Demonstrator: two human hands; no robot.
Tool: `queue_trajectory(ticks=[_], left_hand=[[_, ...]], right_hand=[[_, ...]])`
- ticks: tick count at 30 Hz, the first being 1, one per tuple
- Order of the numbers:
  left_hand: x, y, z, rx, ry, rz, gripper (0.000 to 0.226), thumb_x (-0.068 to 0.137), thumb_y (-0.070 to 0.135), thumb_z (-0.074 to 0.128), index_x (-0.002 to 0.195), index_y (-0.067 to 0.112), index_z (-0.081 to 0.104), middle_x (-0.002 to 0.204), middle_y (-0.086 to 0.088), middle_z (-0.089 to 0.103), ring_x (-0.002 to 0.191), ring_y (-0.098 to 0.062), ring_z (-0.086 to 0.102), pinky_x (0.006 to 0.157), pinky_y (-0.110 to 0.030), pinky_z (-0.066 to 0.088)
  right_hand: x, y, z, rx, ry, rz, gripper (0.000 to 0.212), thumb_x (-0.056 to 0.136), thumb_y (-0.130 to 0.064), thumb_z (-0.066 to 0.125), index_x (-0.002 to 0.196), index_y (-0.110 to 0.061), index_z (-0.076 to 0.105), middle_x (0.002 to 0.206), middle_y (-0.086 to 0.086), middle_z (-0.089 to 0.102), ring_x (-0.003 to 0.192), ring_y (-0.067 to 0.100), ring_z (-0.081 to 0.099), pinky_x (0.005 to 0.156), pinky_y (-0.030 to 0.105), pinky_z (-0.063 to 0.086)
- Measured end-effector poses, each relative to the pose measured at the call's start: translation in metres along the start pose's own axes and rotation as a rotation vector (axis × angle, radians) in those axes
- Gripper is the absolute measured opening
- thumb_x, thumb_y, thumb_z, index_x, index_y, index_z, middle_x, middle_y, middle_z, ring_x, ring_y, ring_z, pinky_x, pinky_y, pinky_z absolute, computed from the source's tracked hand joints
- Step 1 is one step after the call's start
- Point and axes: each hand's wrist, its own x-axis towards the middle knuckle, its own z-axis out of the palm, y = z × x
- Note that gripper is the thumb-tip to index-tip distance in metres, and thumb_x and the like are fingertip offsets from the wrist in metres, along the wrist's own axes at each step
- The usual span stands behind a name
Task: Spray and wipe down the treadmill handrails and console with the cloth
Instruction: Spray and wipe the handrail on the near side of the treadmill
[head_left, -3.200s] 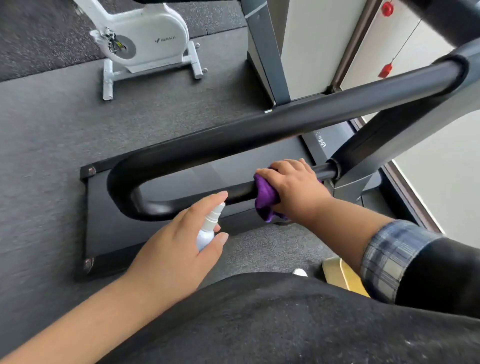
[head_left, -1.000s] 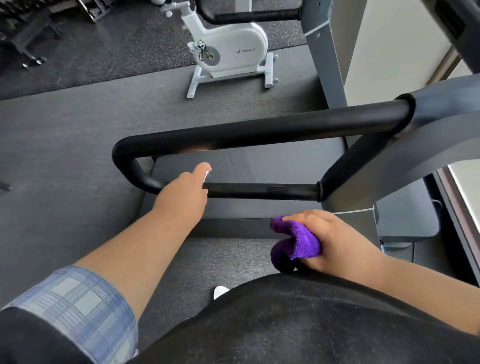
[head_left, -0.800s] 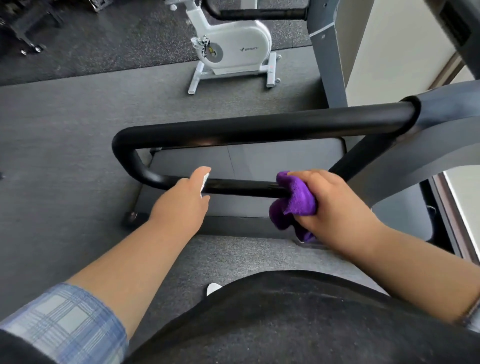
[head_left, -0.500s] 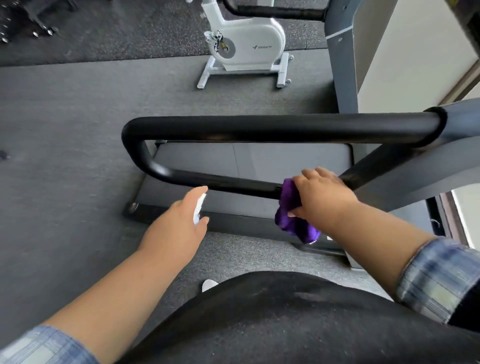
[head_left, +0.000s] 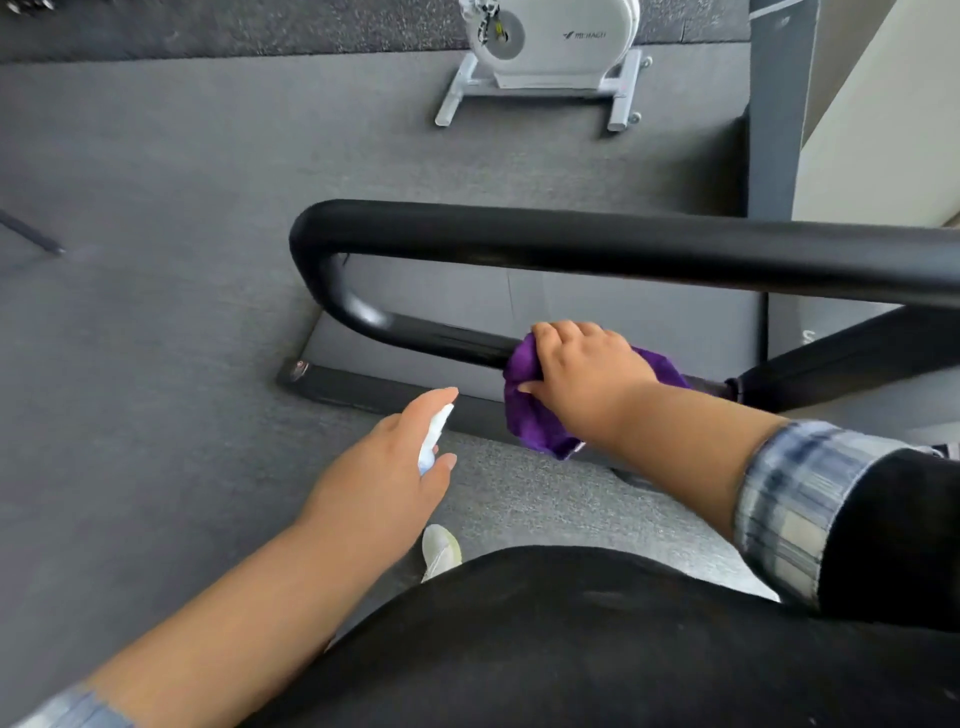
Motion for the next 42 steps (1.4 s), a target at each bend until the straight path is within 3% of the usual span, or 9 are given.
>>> queue_trajectory(ticks=[4,11,14,19,25,29,32,37,42], left_hand=[[0.011,0.009,0.003,0.01,-0.029,0.062,0.058,0.095,0.039,0.054,0.14,0.053,0.021,0.129,0.009,0.054,0.108,-0.016,0.057,0.088,-0.036,0.049],[0.02,-0.007,0.0,-0.043,-0.054,0.074,0.056,0.097,0.041,0.051,0.14,0.054,0.018,0.132,0.01,0.05,0.111,-0.014,0.056,0.088,-0.033,0.047],[0.021,-0.027,-0.005,-0.057,-0.069,0.059,0.056,0.097,0.04,0.051,0.141,0.054,0.02,0.135,0.01,0.05,0.113,-0.013,0.054,0.085,-0.029,0.043],[0.021,-0.056,-0.019,-0.08,-0.054,0.079,0.057,0.095,0.04,0.053,0.139,0.054,0.02,0.133,0.011,0.053,0.114,-0.011,0.053,0.09,-0.029,0.043],[0.031,-0.084,-0.036,-0.032,-0.088,0.192,0.065,0.092,0.041,0.058,0.133,0.059,0.012,0.126,0.015,0.056,0.108,-0.011,0.056,0.089,-0.027,0.044],[0.043,-0.098,-0.044,0.01,-0.137,0.302,0.059,0.087,0.049,0.051,0.136,0.055,0.02,0.12,0.013,0.062,0.103,-0.013,0.061,0.084,-0.027,0.048],[0.056,-0.111,-0.051,0.002,-0.172,0.347,0.059,0.084,0.053,0.045,0.136,0.057,0.016,0.12,0.016,0.06,0.105,-0.012,0.061,0.086,-0.03,0.05],[0.088,-0.125,-0.068,0.025,-0.216,0.489,0.066,0.091,0.045,0.056,0.134,0.059,0.007,0.128,0.015,0.054,0.11,-0.014,0.057,0.089,-0.031,0.047],[0.111,-0.144,-0.077,0.002,-0.24,0.604,0.066,0.092,0.044,0.057,0.13,0.061,0.007,0.119,0.016,0.056,0.103,-0.011,0.057,0.085,-0.03,0.048]], right_hand=[[0.015,-0.013,-0.007,-0.003,-0.015,-0.038,0.063,0.09,-0.071,0.044,0.126,-0.018,0.045,0.12,0.006,0.059,0.108,0.029,0.059,0.088,0.043,0.051],[-0.028,0.037,0.001,-0.049,-0.012,0.177,0.074,0.074,-0.081,0.058,0.123,-0.027,0.046,0.109,0.001,0.062,0.098,0.029,0.062,0.082,0.041,0.053],[-0.016,0.022,-0.002,-0.071,-0.029,0.183,0.079,0.071,-0.086,0.054,0.123,-0.027,0.046,0.108,-0.001,0.063,0.098,0.026,0.062,0.081,0.04,0.052],[0.035,-0.033,-0.004,-0.026,-0.018,0.063,0.065,0.077,-0.08,0.055,0.113,-0.025,0.047,0.105,0.0,0.064,0.096,0.026,0.062,0.08,0.04,0.053],[0.093,-0.106,-0.004,0.026,0.07,-0.076,0.068,0.087,-0.075,0.046,0.129,-0.021,0.045,0.116,0.002,0.061,0.106,0.028,0.059,0.081,0.043,0.053],[0.116,-0.137,-0.002,0.036,0.108,-0.089,0.076,0.088,-0.075,0.042,0.137,-0.018,0.04,0.126,0.003,0.059,0.113,0.027,0.058,0.086,0.043,0.052],[0.115,-0.131,-0.004,0.043,0.07,-0.096,0.083,0.087,-0.075,0.043,0.146,-0.018,0.031,0.133,0.004,0.056,0.119,0.027,0.055,0.094,0.043,0.049],[0.09,-0.101,-0.004,-0.053,-0.047,-0.011,0.091,0.086,-0.075,0.046,0.155,-0.023,0.019,0.145,0.002,0.047,0.128,0.027,0.049,0.102,0.042,0.045],[0.055,-0.074,0.002,-0.111,-0.011,0.184,0.095,0.073,-0.078,0.052,0.15,-0.025,0.035,0.134,0.001,0.058,0.119,0.029,0.056,0.095,0.043,0.047]])
